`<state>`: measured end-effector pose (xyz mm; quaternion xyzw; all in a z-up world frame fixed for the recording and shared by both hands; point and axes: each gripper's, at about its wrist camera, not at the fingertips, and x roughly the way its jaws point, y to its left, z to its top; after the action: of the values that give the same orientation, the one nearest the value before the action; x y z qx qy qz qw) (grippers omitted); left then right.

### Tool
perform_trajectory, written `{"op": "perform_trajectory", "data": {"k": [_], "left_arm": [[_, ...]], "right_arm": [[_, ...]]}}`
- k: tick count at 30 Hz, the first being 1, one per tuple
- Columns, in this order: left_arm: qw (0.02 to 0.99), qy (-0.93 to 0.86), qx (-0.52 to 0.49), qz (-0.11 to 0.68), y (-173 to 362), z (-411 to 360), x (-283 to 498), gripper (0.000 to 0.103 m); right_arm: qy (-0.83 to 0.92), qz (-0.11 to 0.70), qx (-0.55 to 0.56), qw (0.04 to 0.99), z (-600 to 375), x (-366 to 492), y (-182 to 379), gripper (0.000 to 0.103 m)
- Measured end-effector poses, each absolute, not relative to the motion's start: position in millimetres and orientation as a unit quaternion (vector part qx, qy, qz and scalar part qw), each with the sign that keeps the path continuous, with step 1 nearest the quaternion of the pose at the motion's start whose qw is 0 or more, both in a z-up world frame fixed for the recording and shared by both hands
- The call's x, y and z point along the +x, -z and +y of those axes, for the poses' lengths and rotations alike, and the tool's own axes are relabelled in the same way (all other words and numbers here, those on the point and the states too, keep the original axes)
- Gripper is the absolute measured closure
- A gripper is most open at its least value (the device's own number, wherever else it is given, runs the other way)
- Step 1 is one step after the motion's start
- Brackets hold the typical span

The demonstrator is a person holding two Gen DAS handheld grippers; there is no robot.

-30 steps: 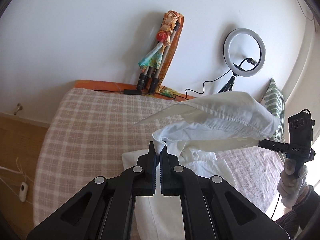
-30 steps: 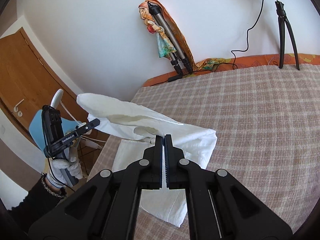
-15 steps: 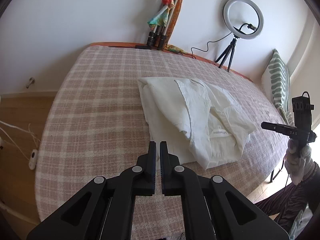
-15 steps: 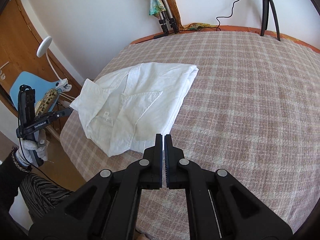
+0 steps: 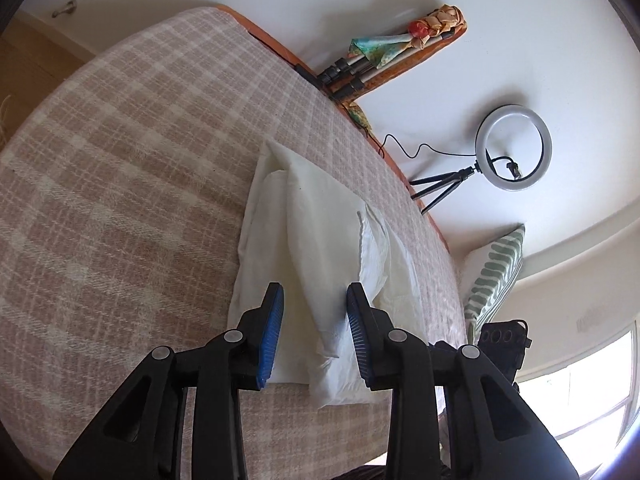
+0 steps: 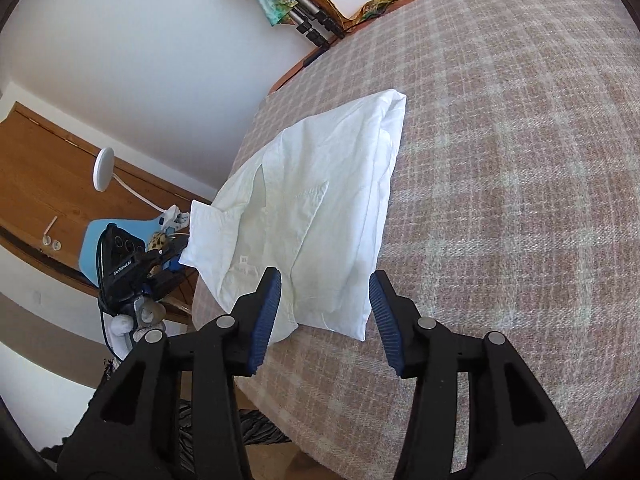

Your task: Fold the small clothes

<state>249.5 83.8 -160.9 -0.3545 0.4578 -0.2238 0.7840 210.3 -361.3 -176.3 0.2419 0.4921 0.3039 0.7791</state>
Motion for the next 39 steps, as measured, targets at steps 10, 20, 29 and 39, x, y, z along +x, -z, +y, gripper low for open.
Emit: {"op": "perform_trajectory", "data": {"k": [10, 20, 29, 39], "left_arm": [[0.811, 0.236, -0.300, 0.443, 141, 70, 244, 0.100], [0.833, 0.180, -0.172, 0.495, 181, 57, 238, 0.101], [0.868, 0.141, -0.104, 0.464, 143, 61, 224, 0.096], [0.890, 0.153, -0.115, 0.415, 112, 24, 283, 0.095]], "right_arm": [[-0.325, 0.481, 0.247, 0.776, -355, 209, 157, 0.098], [-0.290, 0.531, 0.218, 0.765, -356, 210, 189, 0.099], [-0.285, 0.486, 0.133, 0.815, -350, 205, 140, 0.096], [-0.275, 0.421, 0.148, 0.852, -329, 271, 115, 0.084]]}}
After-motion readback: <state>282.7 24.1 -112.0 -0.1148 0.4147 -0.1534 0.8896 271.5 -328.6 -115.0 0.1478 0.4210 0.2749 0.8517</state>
